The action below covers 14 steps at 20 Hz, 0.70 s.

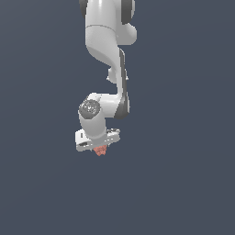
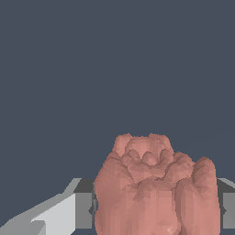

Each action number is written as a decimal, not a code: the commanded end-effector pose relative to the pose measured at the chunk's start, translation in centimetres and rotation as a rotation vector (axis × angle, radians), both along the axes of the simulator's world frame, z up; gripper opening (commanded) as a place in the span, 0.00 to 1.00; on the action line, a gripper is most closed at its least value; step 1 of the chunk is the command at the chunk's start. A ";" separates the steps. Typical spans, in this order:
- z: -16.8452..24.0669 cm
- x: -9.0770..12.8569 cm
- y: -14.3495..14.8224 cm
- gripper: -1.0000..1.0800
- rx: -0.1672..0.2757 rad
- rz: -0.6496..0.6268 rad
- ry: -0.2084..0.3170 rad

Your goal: Pick up the object and move it to a goal position.

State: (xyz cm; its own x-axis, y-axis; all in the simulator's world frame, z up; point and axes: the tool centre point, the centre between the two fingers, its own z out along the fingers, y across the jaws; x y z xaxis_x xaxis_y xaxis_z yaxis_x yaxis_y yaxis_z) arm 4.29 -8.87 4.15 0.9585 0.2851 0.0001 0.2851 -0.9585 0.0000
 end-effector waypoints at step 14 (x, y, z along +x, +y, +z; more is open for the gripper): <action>0.5 -0.7 7.0 0.00 0.000 0.000 0.000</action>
